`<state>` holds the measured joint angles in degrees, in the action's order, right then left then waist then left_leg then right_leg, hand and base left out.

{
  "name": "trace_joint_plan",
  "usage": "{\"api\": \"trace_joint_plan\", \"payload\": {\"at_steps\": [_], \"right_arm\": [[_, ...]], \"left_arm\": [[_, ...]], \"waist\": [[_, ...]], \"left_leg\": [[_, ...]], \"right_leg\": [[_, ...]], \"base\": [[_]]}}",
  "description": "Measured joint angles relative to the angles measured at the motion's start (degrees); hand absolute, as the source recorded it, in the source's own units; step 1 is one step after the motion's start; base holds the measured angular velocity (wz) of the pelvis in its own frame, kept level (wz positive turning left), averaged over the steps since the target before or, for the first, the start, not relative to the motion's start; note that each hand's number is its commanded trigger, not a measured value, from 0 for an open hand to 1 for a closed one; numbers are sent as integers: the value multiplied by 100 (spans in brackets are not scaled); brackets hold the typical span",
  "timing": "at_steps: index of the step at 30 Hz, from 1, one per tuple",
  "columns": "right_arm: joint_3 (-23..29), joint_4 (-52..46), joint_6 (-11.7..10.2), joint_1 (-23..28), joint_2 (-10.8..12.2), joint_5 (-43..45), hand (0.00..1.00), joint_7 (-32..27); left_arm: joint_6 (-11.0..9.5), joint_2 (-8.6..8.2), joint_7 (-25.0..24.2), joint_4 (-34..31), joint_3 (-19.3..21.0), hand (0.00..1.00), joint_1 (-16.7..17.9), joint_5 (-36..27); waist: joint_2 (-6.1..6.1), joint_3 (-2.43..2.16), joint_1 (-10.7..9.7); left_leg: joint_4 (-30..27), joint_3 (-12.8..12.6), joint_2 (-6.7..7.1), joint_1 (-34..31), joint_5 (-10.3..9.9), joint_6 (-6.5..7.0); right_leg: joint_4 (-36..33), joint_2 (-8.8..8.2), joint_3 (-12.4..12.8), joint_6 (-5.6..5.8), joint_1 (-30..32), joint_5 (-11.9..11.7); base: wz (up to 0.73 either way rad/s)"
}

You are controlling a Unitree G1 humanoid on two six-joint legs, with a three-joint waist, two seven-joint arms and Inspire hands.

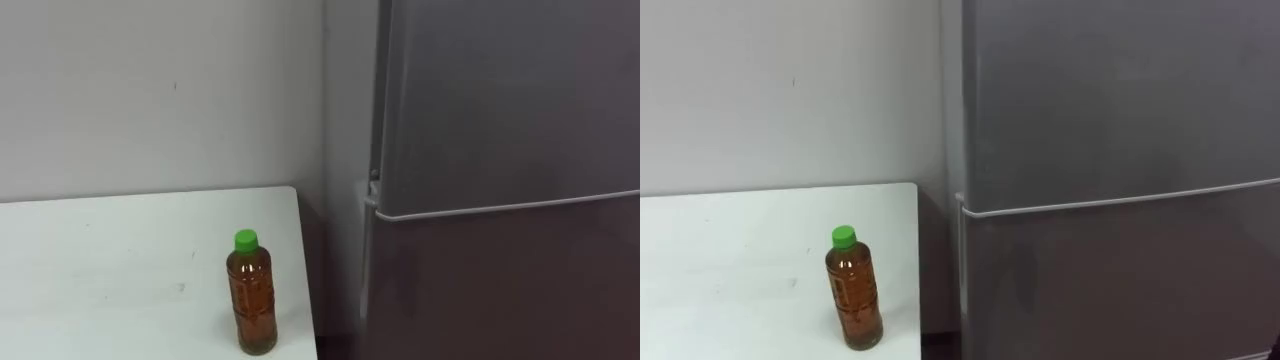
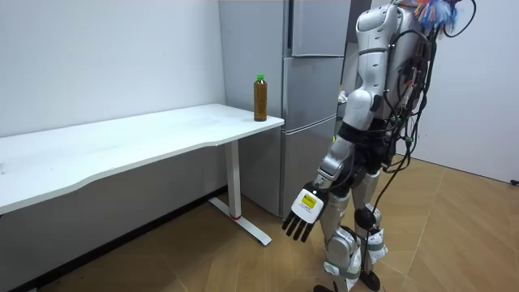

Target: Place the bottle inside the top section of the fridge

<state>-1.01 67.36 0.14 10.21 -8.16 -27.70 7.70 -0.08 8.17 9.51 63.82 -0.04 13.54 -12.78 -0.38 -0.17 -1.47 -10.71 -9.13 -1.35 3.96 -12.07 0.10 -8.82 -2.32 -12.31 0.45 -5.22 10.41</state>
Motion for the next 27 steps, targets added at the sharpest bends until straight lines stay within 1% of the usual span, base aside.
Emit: {"api": "trace_joint_plan", "payload": {"at_steps": [3,6,10,20,23,27], "right_arm": [[2,-1,-1,0,0,2,0,5],[2,0,-7,-1,-1,6,0,12],[-12,-3,-8,-4,0,4,0,0],[-4,1,-4,-13,-1,38,0,3],[-3,11,-4,-3,-1,-31,0,17],[48,25,-3,12,-5,-81,0,85]], "left_arm": [[-1,0,21,1,-2,0,1,6],[-2,0,9,4,-1,0,-5,225],[-2,0,4,4,-5,0,-19,455],[6,-6,19,2,15,0,-60,443],[-13,-29,96,2,186,0,-58,404],[-26,-41,210,-138,498,0,-35,121]], "waist": [[-1,3,0],[1,5,12],[-5,8,13],[-11,7,16],[-7,8,18],[7,16,15]], "left_leg": [[1,0,0,-1,0,1],[2,0,0,-21,-3,3],[8,3,0,-31,-3,3],[27,-4,1,-23,-3,2],[27,-1,0,-20,-3,2],[28,39,1,35,-4,2]], "right_leg": [[0,0,-3,0,1,0],[2,7,49,0,22,0],[0,12,52,1,22,0],[16,15,49,1,25,1],[17,16,49,2,21,2],[14,13,16,2,-20,2]], "base": [[0],[0],[0],[0],[0],[0]]}}
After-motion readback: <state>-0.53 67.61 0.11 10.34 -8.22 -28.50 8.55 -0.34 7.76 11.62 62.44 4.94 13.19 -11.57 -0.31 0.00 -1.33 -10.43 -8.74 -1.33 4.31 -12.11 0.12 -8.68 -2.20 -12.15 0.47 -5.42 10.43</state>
